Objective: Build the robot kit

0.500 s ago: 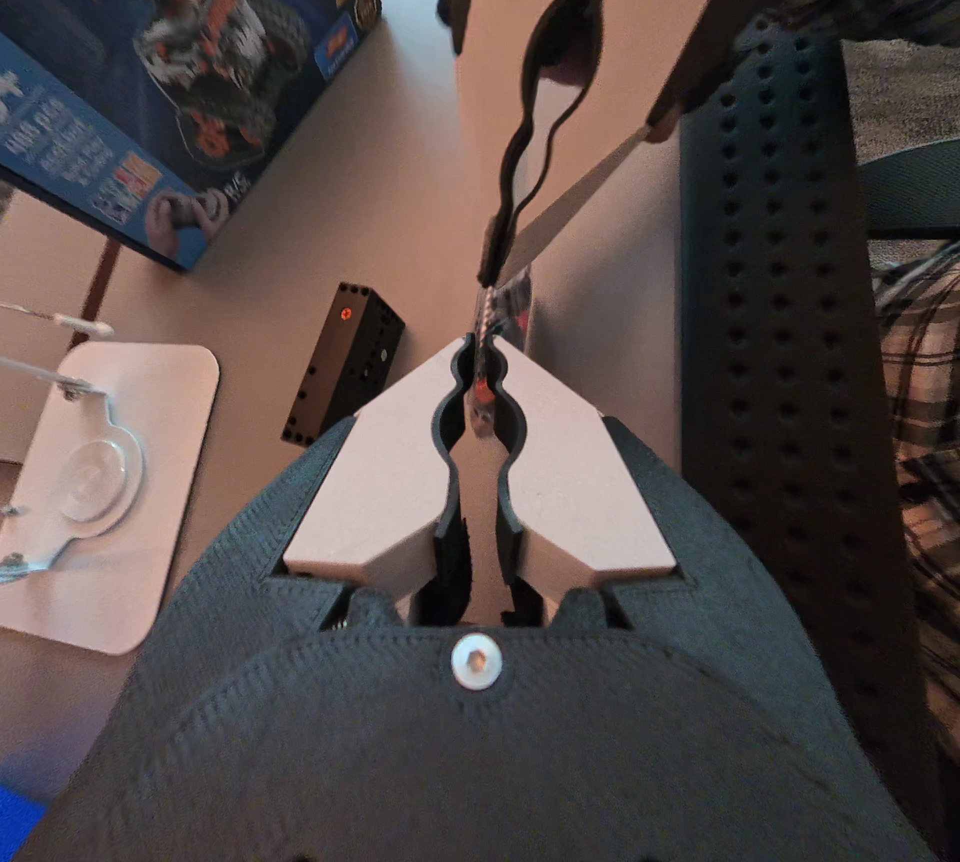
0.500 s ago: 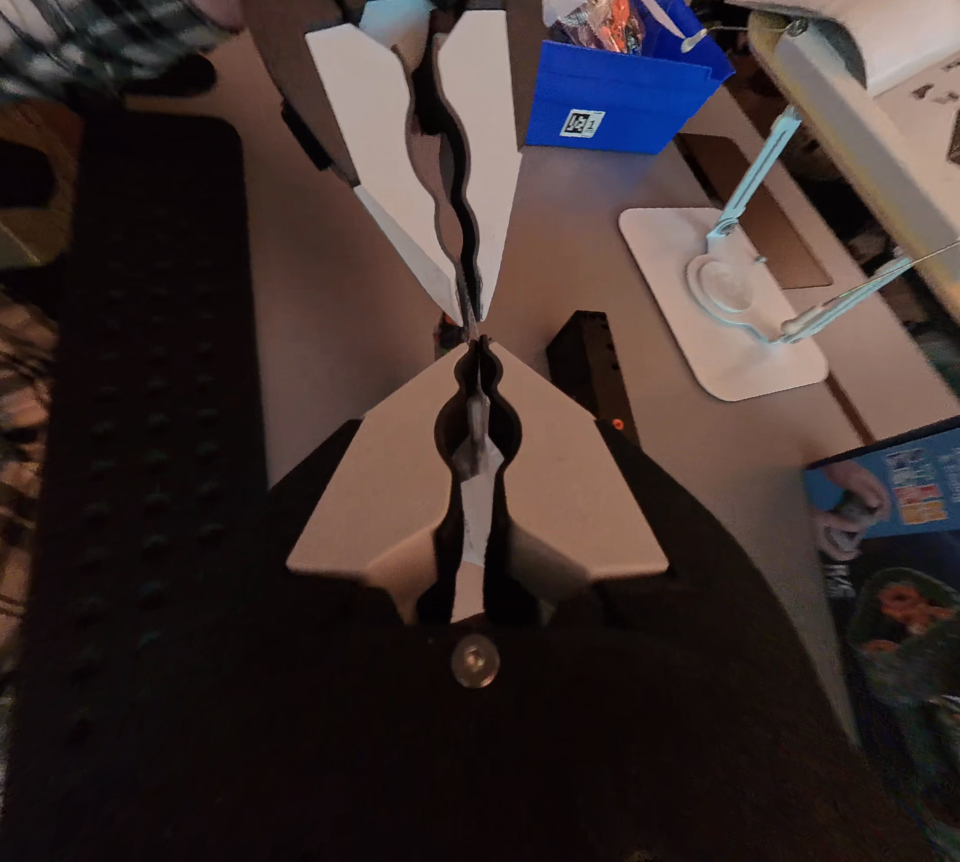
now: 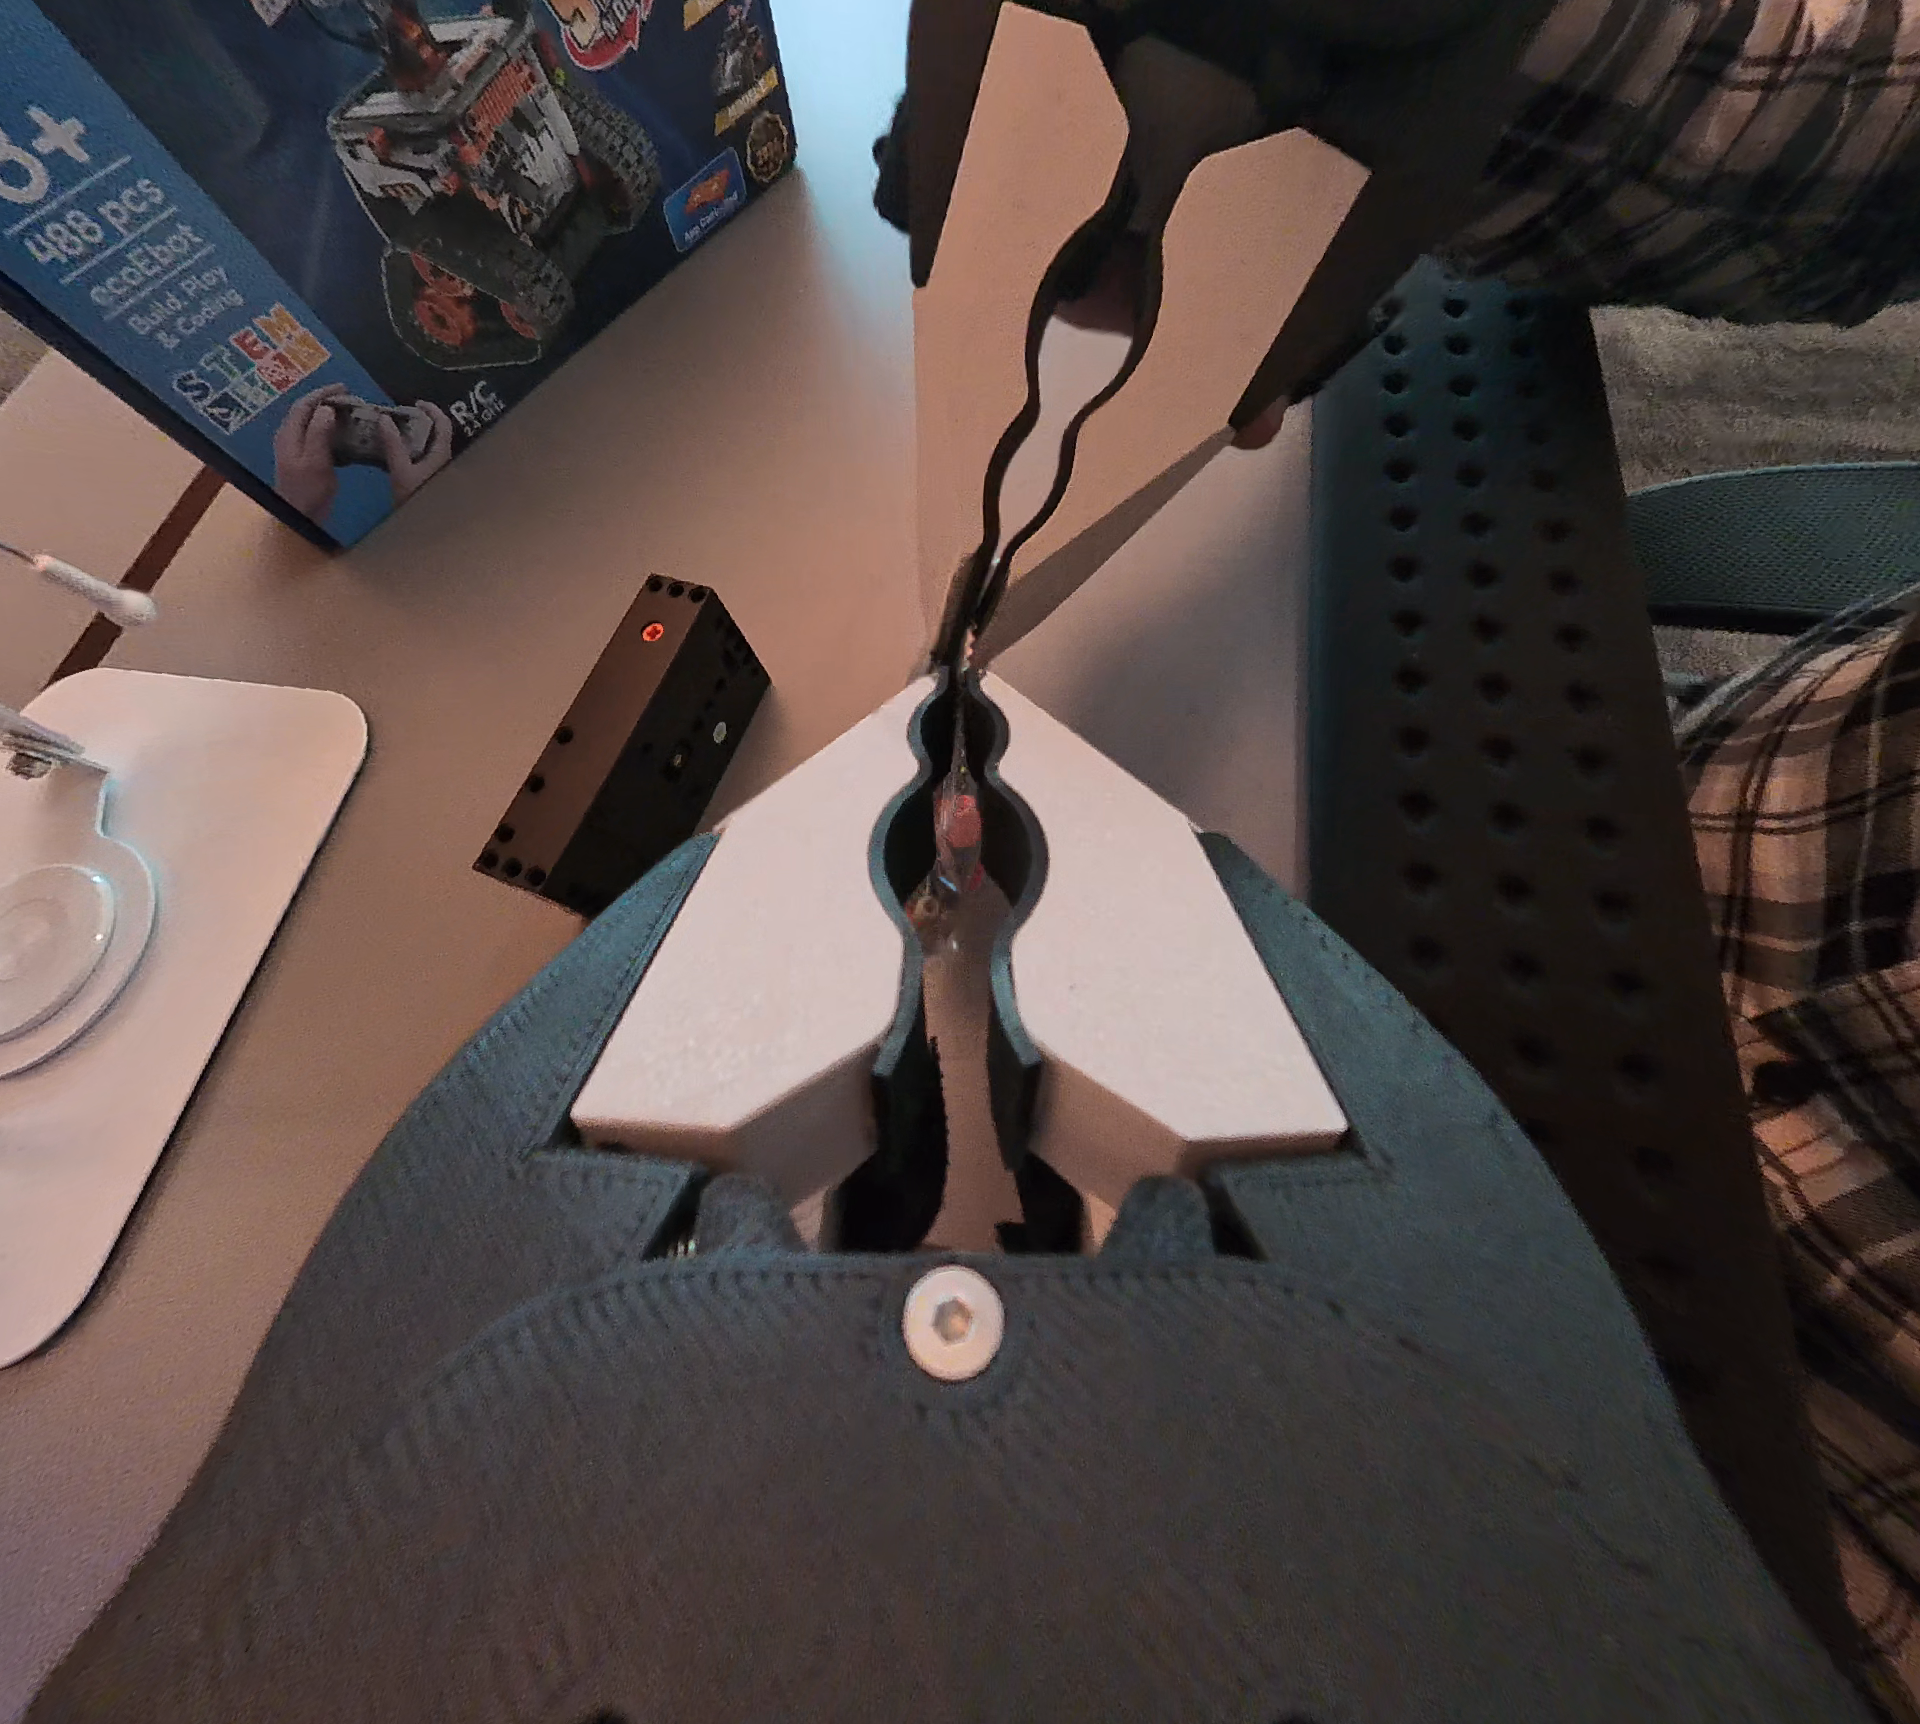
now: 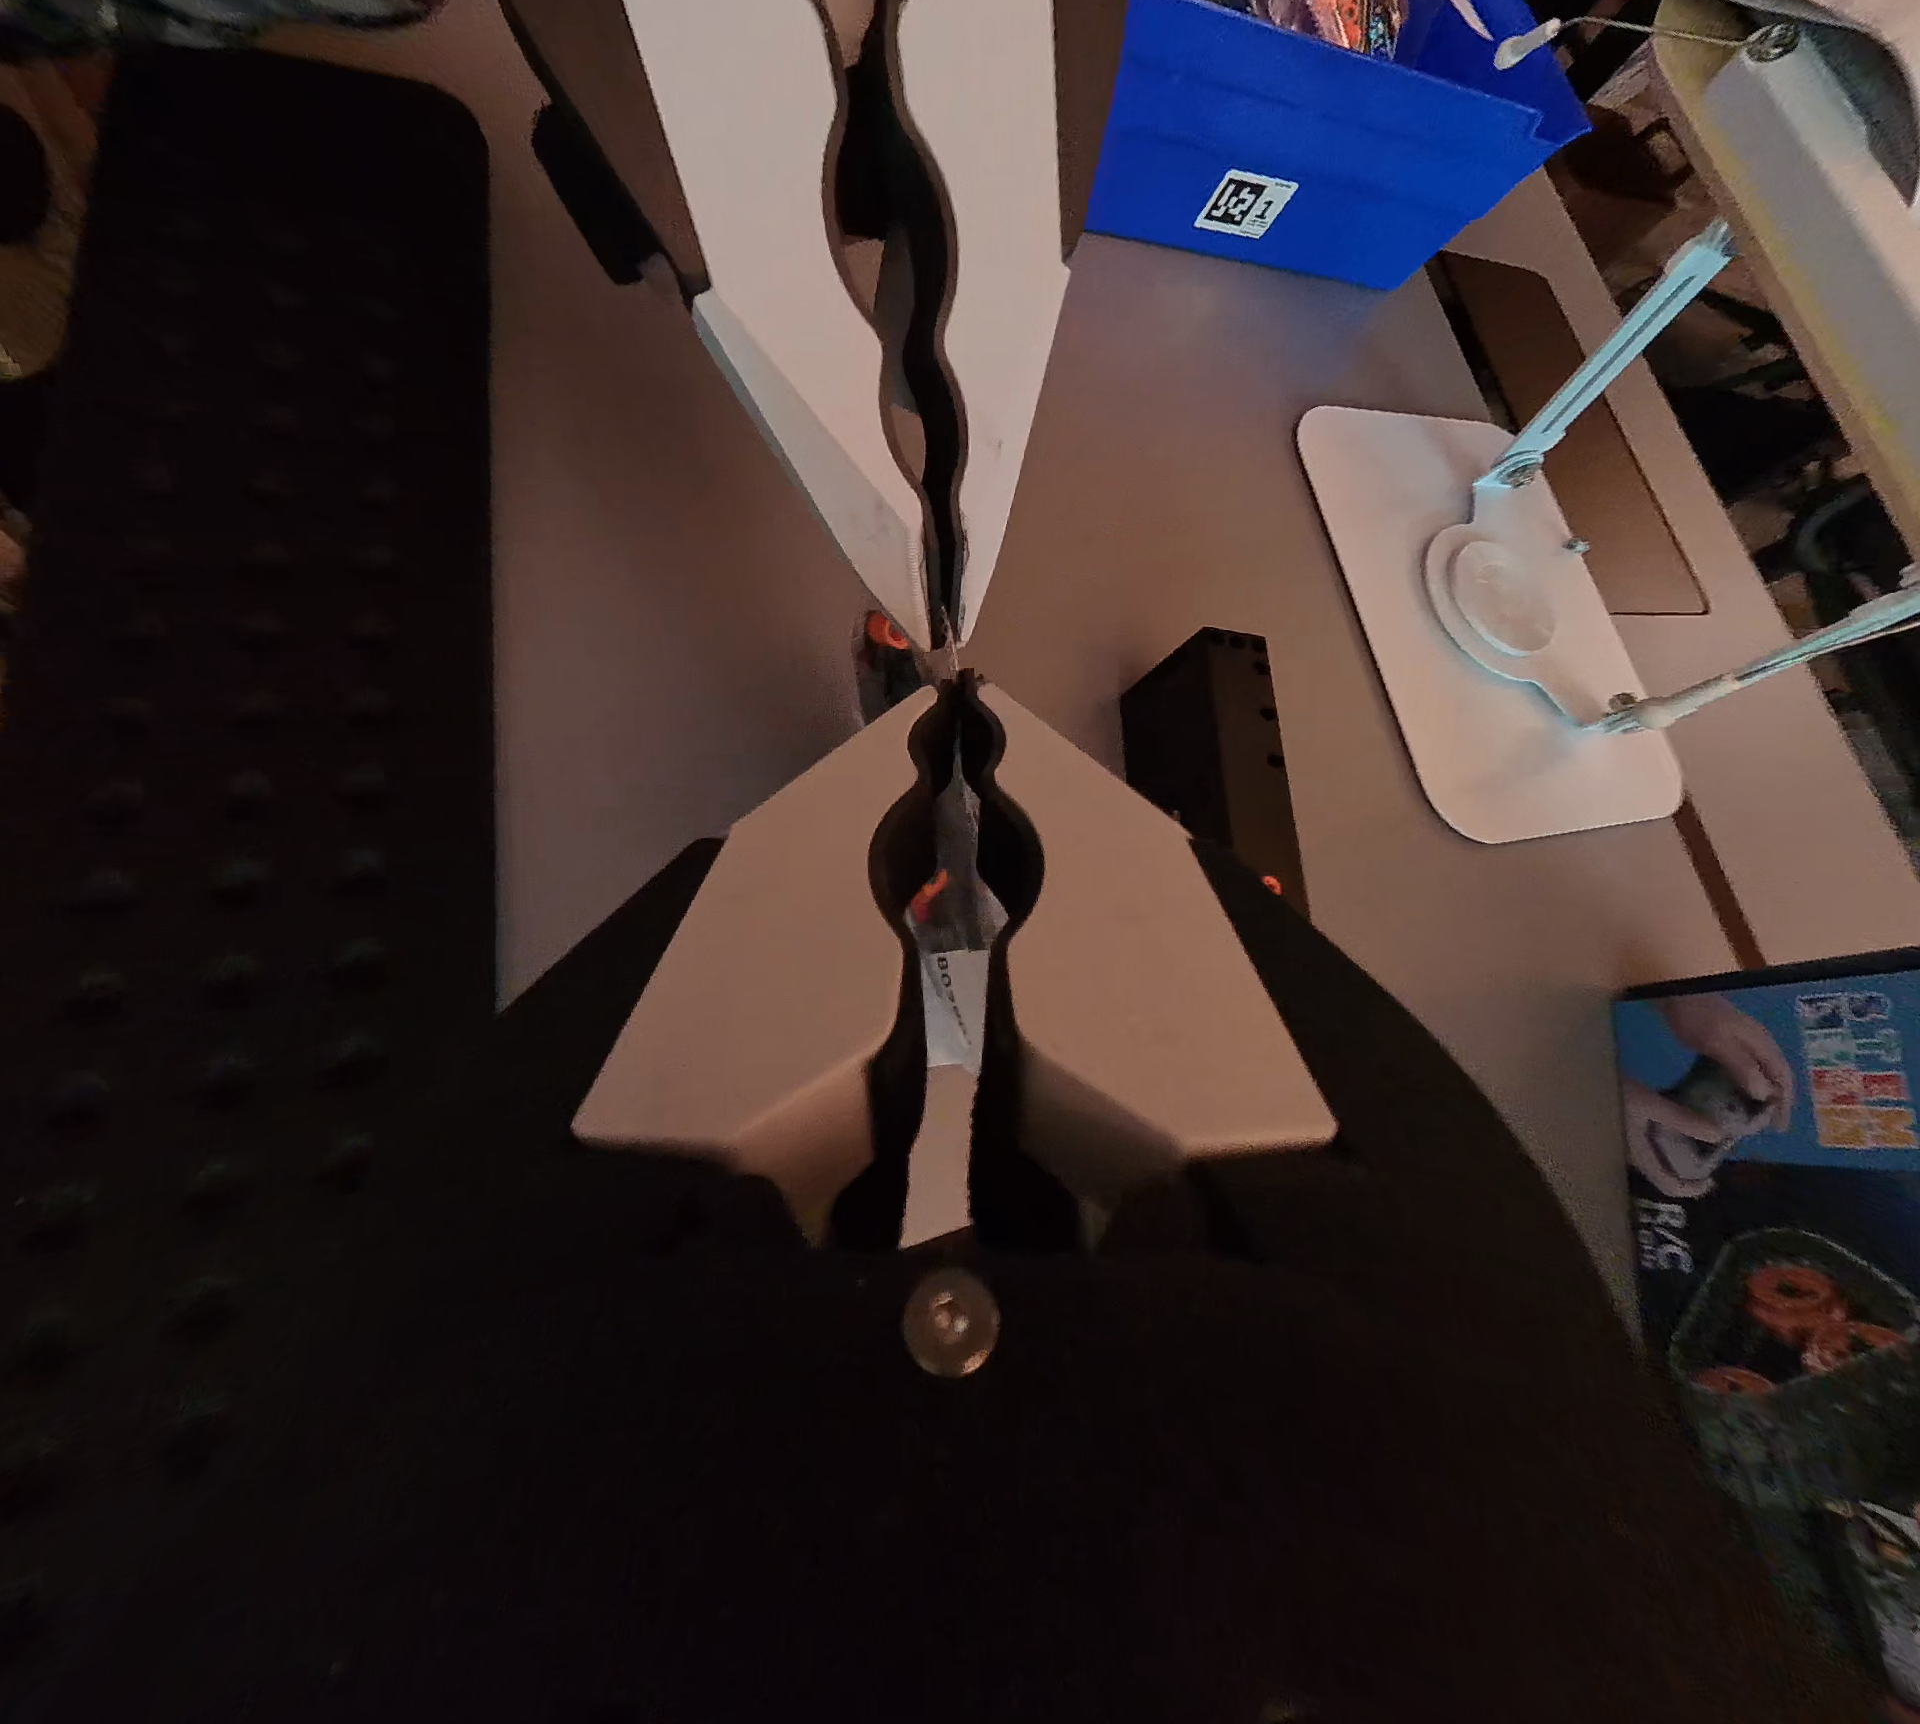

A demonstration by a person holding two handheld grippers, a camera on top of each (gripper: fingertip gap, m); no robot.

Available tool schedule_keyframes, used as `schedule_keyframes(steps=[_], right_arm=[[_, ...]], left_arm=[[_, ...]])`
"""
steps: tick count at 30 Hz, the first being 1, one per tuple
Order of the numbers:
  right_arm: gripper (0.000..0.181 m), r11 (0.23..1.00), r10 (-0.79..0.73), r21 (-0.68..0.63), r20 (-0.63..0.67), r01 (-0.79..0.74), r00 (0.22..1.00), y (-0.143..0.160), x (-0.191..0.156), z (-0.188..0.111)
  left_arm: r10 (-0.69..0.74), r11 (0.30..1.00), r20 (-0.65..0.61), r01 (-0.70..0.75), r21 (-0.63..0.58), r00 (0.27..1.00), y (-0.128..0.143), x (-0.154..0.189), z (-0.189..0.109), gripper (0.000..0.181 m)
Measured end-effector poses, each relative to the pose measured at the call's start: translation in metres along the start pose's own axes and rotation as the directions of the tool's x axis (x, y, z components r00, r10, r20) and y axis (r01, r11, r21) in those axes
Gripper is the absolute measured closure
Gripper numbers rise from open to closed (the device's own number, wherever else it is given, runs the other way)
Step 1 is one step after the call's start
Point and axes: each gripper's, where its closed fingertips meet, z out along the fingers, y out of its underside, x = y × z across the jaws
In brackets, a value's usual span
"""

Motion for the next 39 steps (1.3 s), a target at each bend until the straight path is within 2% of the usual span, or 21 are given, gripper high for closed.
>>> schedule_keyframes(steps=[5, 9, 17, 21, 27, 35, 39], right_arm=[[0.181, 0.985, 0.169, 0.021, 0.107, -0.172, 0.98, -0.003, 0.0, 0.0], [0.181, 0.976, 0.216, -0.01, 0.157, -0.217, 0.964, 0.002, -0.002, 0.005], [0.181, 1.0, 0.027, -0.008, -0.01, -0.028, 1.0, 0.006, 0.007, 0.029], [0.181, 0.999, -0.013, -0.053, -0.033, 0.012, 0.999, 0.016, 0.006, 0.045], [0.181, 0.99, -0.053, -0.135, -0.073, 0.043, 0.996, 0.039, 0.006, 0.078], [0.181, 0.952, -0.226, -0.249, -0.179, 0.178, 0.958, 0.065, 0.008, 0.103], [0.181, 0.943, -0.256, -0.27, -0.206, 0.196, 0.944, 0.071, 0.009, 0.11]], left_arm=[[0.026, 0.995, 0.061, -0.031, 0.094, 0.998, -0.008, -0.002, -0.003, 0.181], [-0.038, 0.995, 0.045, 0.034, 0.099, 0.998, -0.001, -0.003, 0.0, 0.181], [-0.223, 0.972, 0.03, 0.219, 0.087, 0.974, 0.019, -0.018, 0.001, 0.181], [-0.332, 0.942, 0.009, 0.331, 0.063, 0.943, 0.038, -0.024, 0.006, 0.181], [-0.461, 0.887, 0.068, 0.462, -0.005, 0.885, 0.074, -0.036, 0.018, 0.181], [-0.505, 0.848, 0.193, 0.525, -0.07, 0.841, 0.107, -0.044, 0.035, 0.181], [-0.516, 0.834, 0.236, 0.545, -0.081, 0.824, 0.115, -0.048, 0.039, 0.181]])
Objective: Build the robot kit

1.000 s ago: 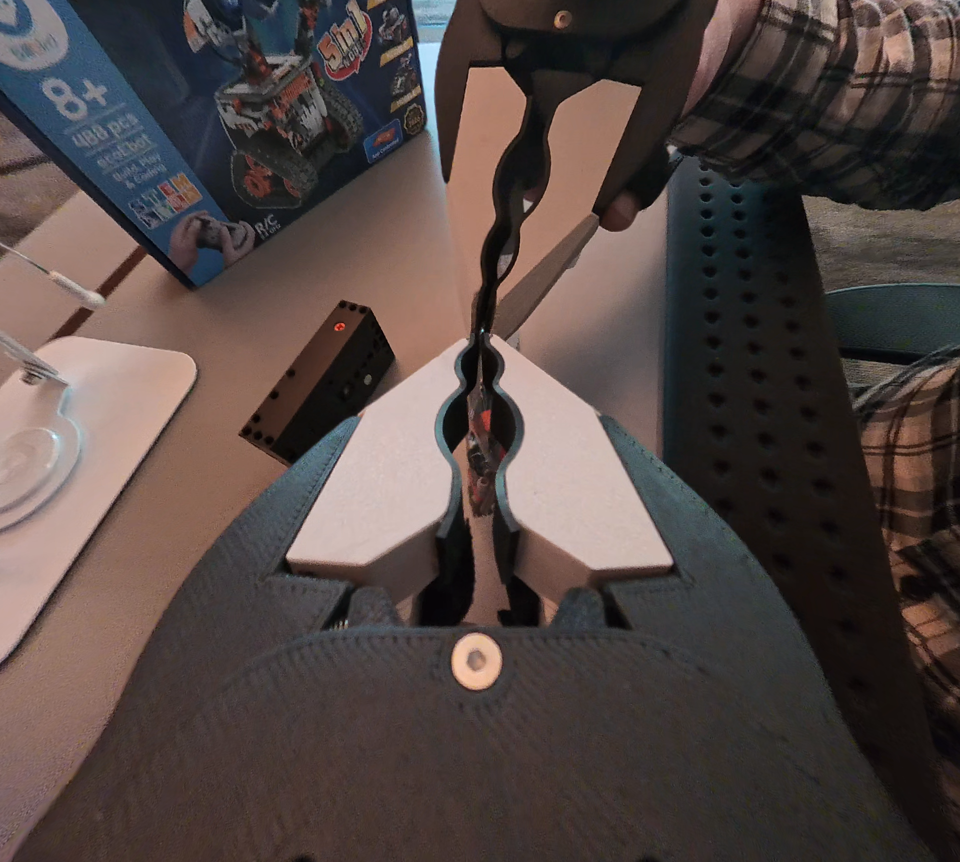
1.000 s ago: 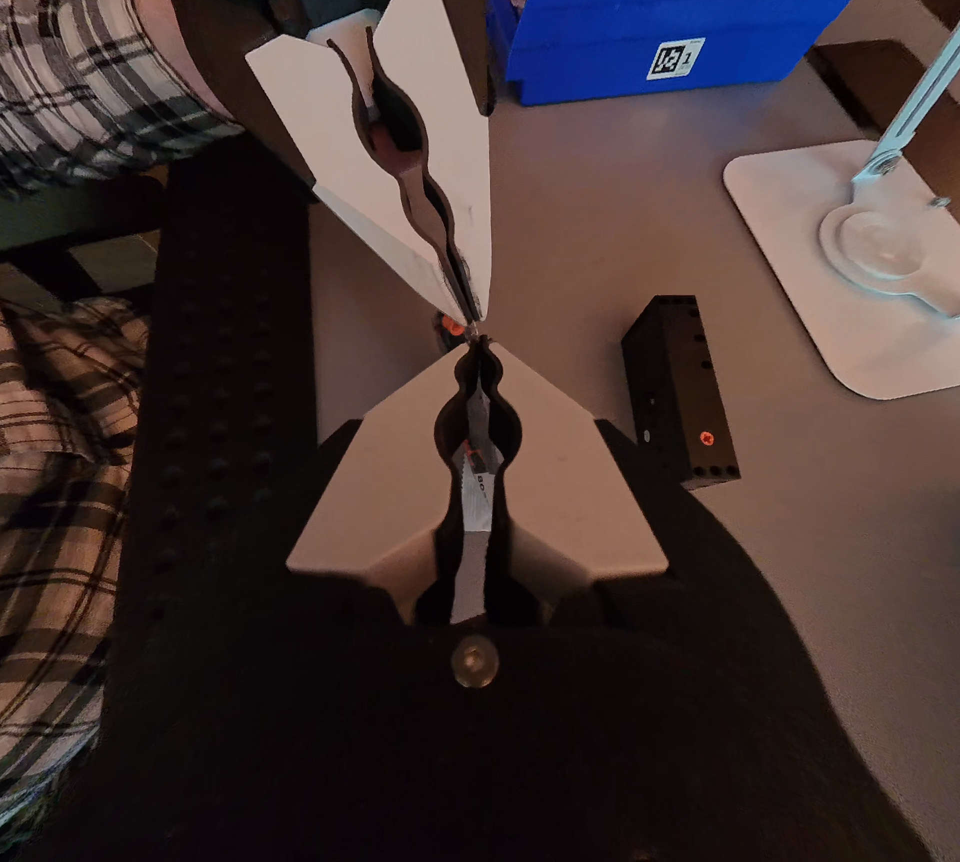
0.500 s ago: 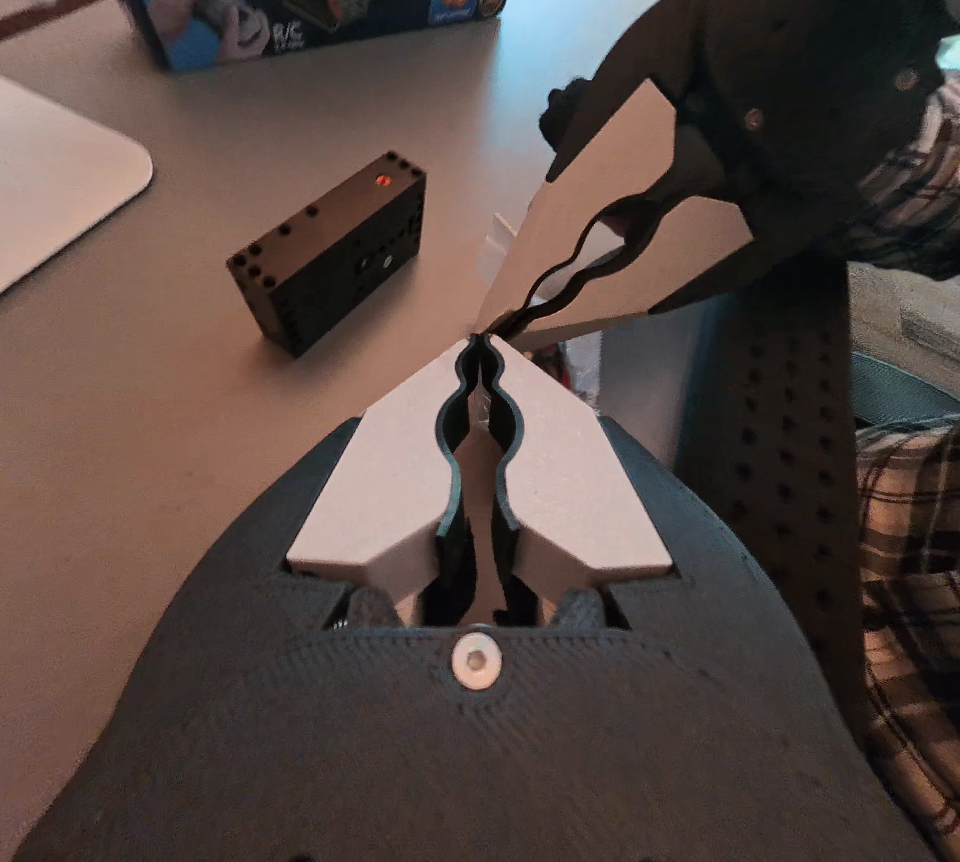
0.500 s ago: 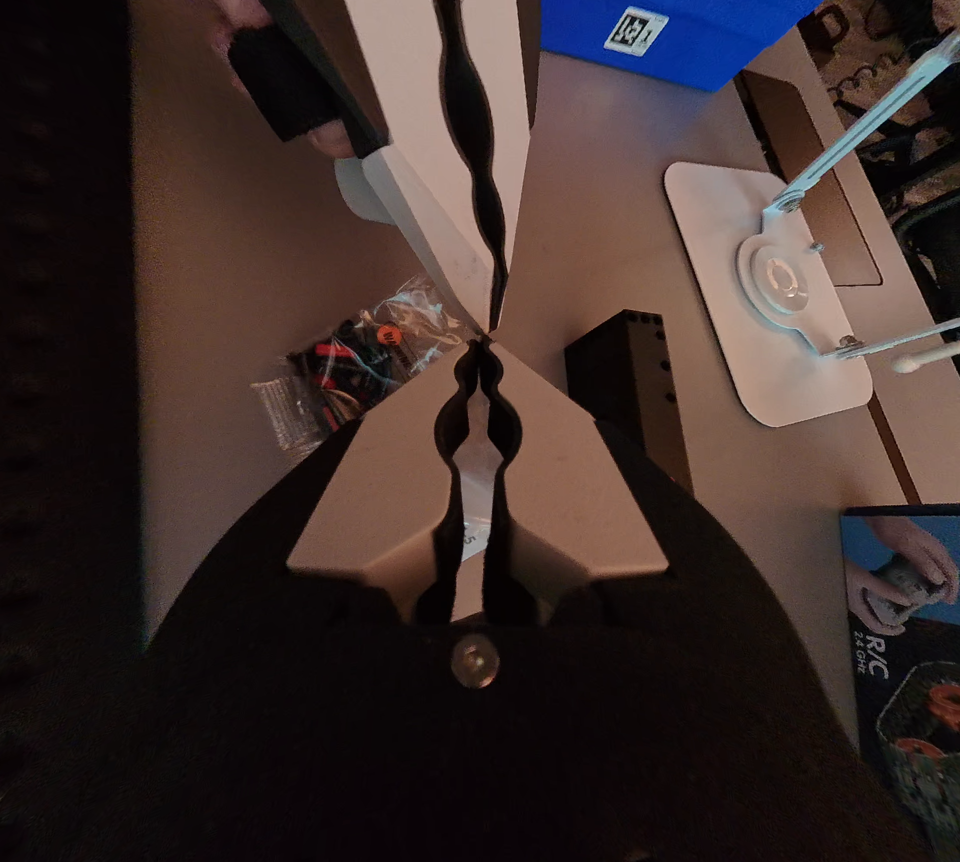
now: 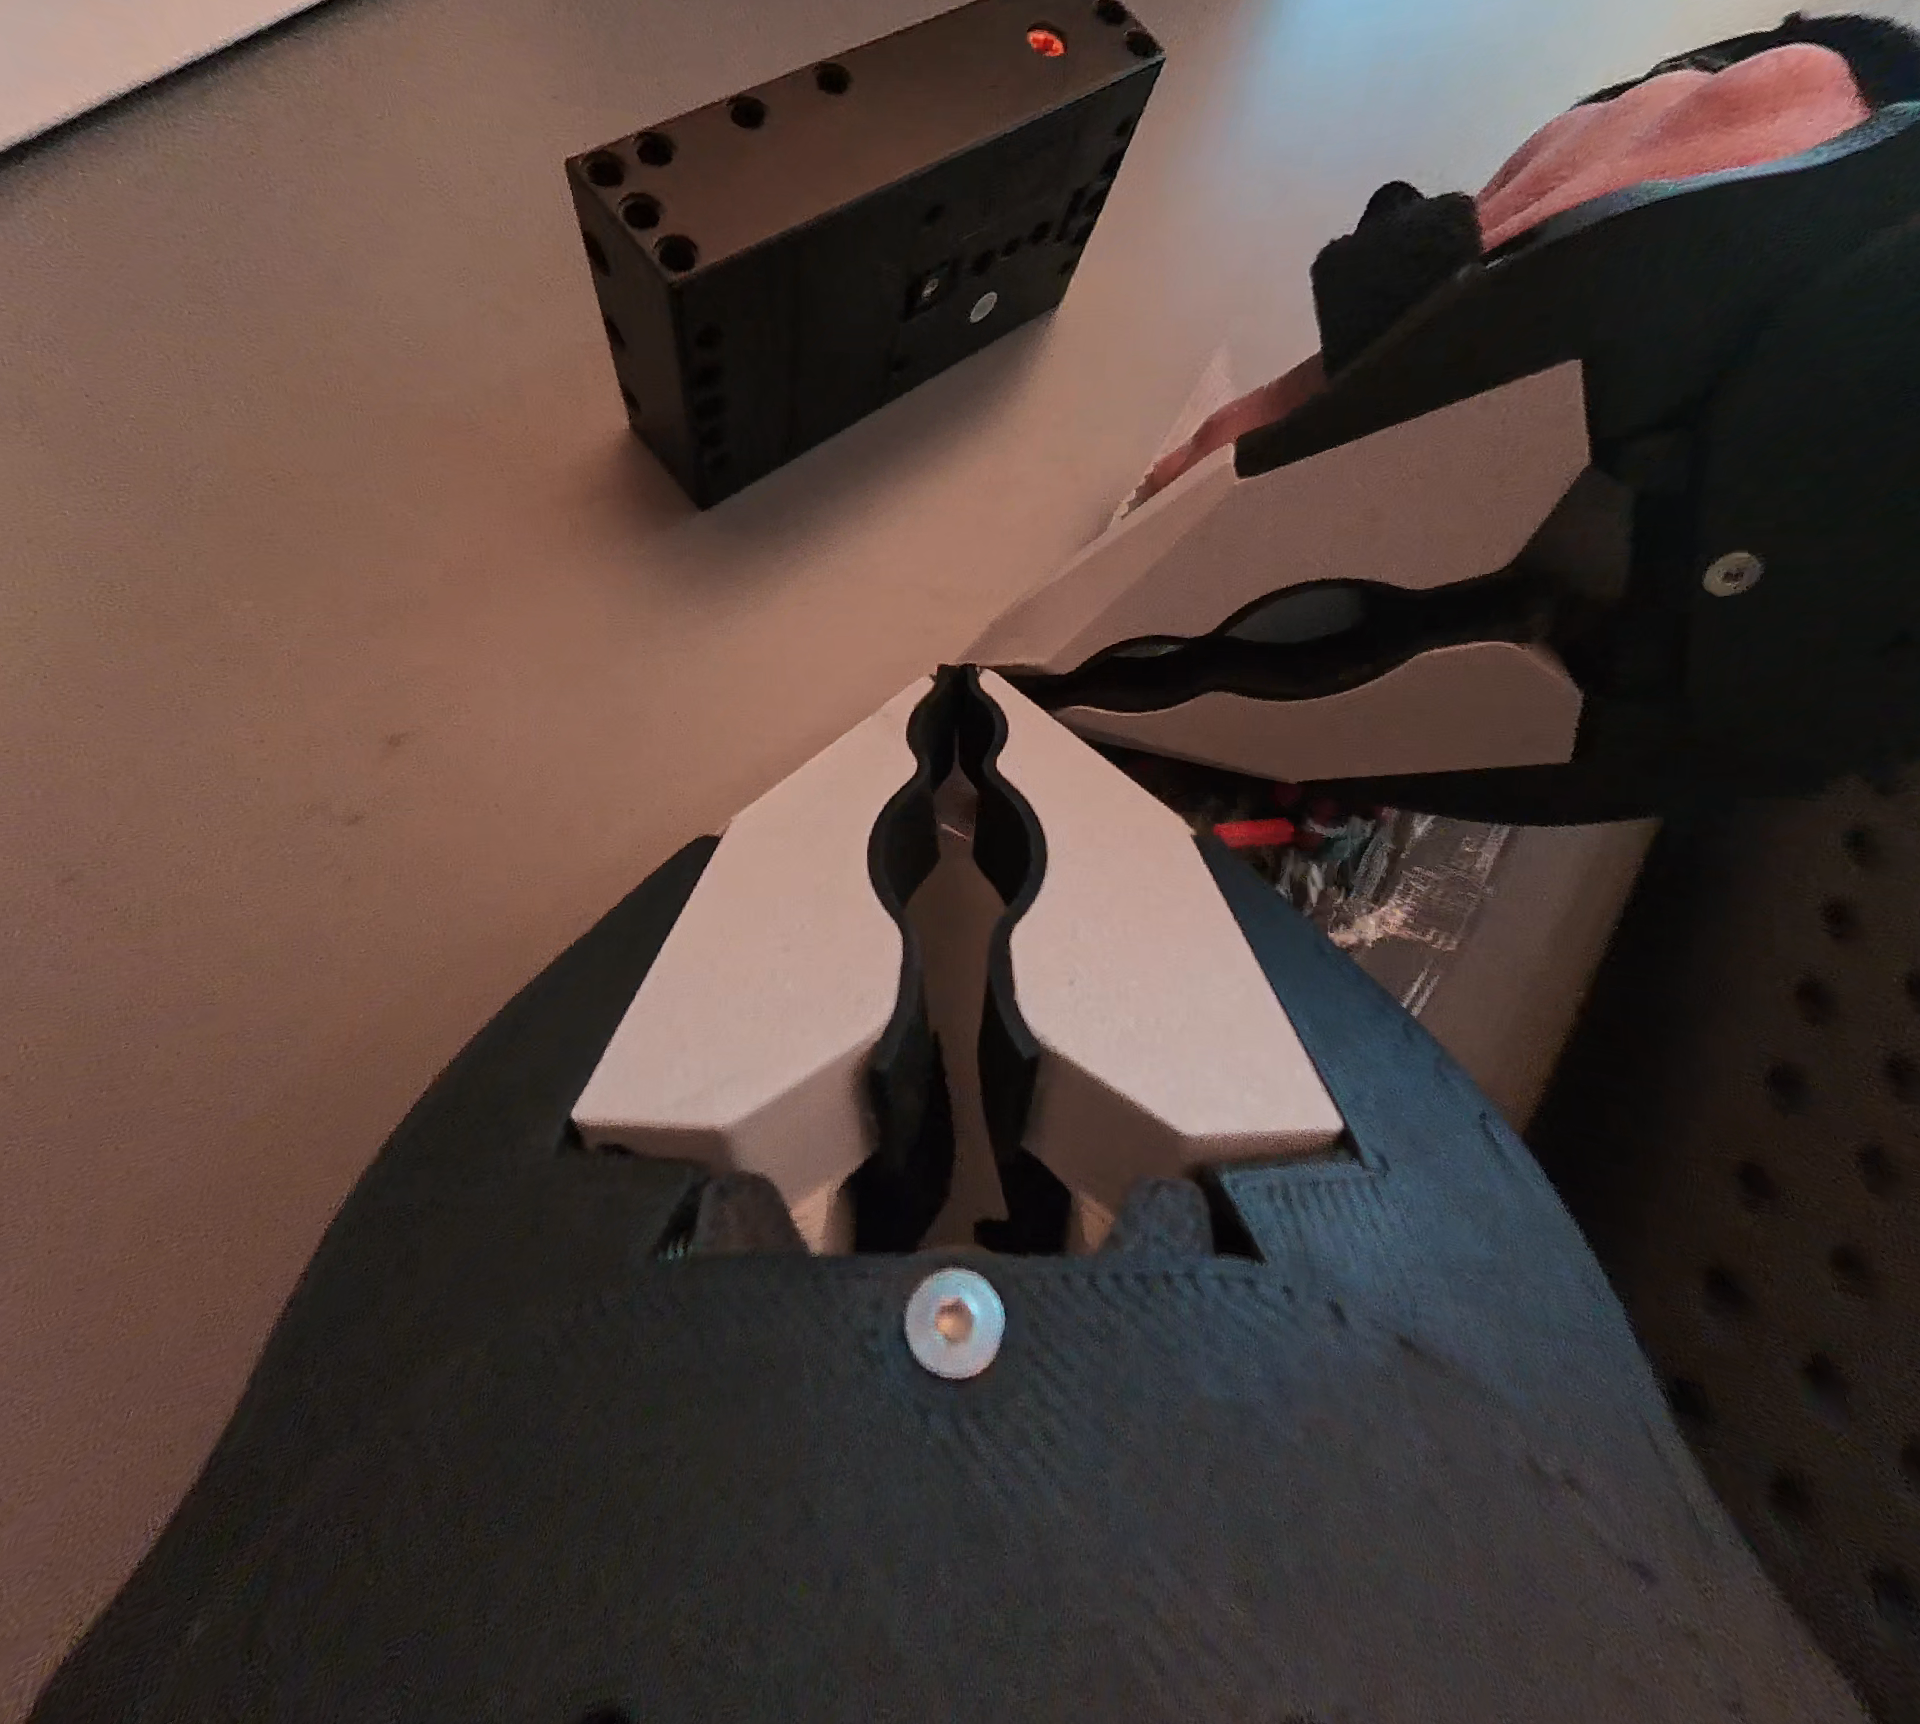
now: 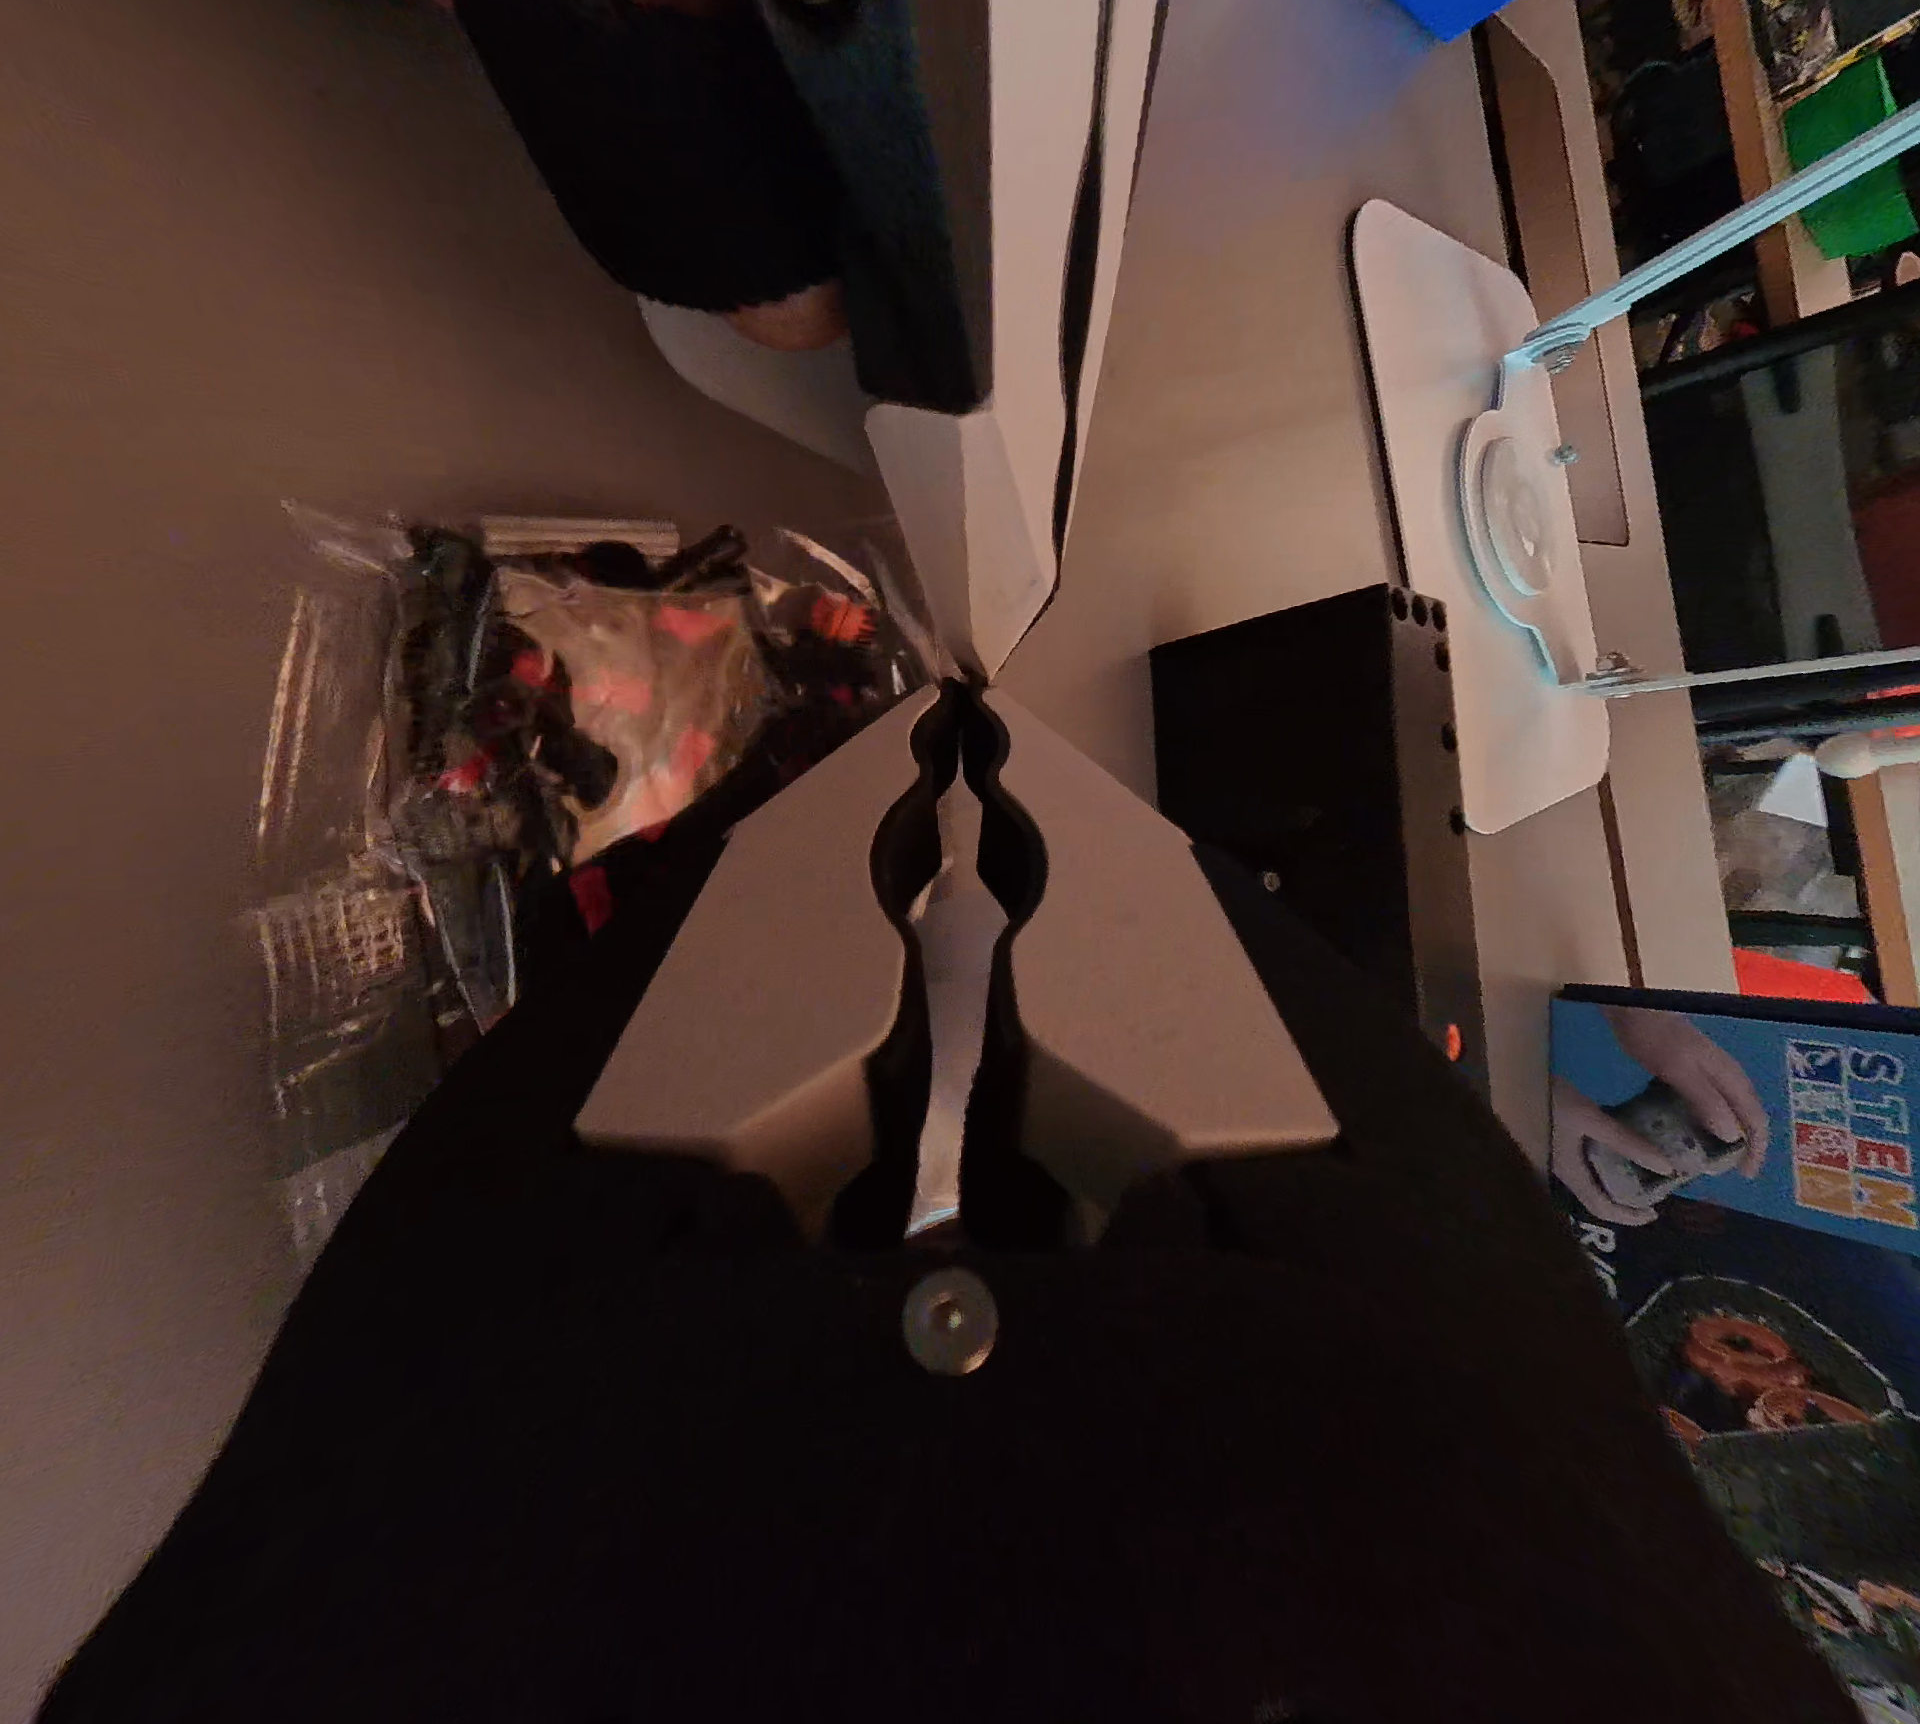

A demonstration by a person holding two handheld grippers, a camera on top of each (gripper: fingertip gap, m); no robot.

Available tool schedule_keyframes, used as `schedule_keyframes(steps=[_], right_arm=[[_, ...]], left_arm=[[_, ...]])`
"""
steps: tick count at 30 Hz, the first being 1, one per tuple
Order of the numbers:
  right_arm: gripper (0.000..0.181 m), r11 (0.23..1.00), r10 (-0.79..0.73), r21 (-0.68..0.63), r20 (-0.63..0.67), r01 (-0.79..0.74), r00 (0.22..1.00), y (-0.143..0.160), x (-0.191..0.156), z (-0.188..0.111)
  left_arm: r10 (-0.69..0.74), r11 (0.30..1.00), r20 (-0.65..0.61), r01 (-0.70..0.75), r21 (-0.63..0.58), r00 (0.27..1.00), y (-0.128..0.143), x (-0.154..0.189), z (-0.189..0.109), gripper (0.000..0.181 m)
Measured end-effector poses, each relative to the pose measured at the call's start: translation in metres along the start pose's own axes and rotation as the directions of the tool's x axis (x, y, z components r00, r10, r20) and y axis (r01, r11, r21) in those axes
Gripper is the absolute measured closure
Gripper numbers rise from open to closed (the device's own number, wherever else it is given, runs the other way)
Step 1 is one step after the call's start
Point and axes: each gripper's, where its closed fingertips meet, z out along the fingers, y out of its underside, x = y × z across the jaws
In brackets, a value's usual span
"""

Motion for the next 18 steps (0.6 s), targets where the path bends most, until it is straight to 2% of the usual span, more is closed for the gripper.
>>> schedule_keyframes(steps=[6, 14, 18], right_arm=[[0.181, 1.0, -0.015, -0.01, -0.044, 0.014, 0.999, 0.0013, 0.0023, 0.0027], [0.181, 0.998, -0.057, -0.039, -0.114, 0.053, 0.992, 0.0025, 0.0062, 0.0054], [0.181, 0.987, -0.142, -0.094, -0.179, 0.127, 0.973, 0.0027, 0.0085, 0.0051]], left_arm=[[0.035, 0.999, 0.087, -0.035, 0.002, 0.996, -0.0013, -0.0039, 0.0025, 0.181], [-0.008, 1.0, 0.155, 0.003, 0.029, 0.988, -0.0037, -0.0087, 0.0055, 0.181], [-0.033, 0.998, 0.211, 0.022, 0.05, 0.977, -0.0059, -0.0101, 0.0059, 0.181]])
